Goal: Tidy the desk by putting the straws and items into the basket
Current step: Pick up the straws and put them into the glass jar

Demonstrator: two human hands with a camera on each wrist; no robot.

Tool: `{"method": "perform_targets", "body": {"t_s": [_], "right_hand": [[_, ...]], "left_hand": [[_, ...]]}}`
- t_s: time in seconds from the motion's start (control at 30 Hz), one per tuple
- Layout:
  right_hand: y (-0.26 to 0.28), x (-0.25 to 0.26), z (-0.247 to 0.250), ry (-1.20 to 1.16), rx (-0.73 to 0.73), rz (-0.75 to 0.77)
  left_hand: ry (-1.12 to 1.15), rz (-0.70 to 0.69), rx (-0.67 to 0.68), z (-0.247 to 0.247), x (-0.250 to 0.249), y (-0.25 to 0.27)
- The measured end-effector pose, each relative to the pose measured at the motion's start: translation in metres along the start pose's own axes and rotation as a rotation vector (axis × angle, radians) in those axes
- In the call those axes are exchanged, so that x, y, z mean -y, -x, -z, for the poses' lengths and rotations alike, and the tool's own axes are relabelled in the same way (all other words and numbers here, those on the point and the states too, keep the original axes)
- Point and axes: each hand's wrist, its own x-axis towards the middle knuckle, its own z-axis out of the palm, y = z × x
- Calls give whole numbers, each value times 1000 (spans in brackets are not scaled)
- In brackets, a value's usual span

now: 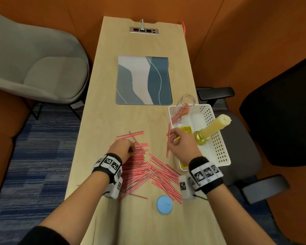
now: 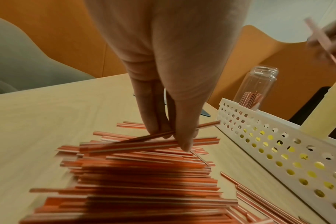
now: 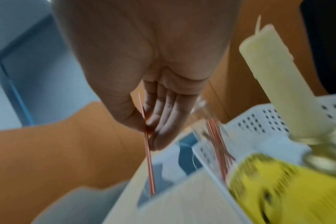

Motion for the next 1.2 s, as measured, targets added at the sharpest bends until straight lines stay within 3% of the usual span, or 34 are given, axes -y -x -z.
{"method": "perform_targets", "body": {"t_s": [0.17,0.37,0.43,0.57,0.73,0.8,0.87,1.03,1.2], "right_hand": [[-34,38,77,-188,-338,92],[-83,38,108,-220,-664,193],[-98,31,105,-166,-638,176],[-115,7,86,-63,-441,41],[-85,-3,72,-72,-580,75],[-59,1,57,-134,-484,77],[-34,-4,30,-139,-267,53],[13,-33,-54,279,345,-8],[29,-54,-96,557,476,-77]], "left_hand": [[33,42,50,8,-4,-4],[93,-2,-17,12,-13,-11],[129,-47,-50,19,-18,-13],[290,-117,-176,42,-33,-22],[611,-247,-413,92,-80,-41],[674,-333,-448,116,-107,-53],[705,-418,-478,136,-134,-67],[666,-556,-432,157,-187,-101],[563,-537,-326,140,-198,-132]]}}
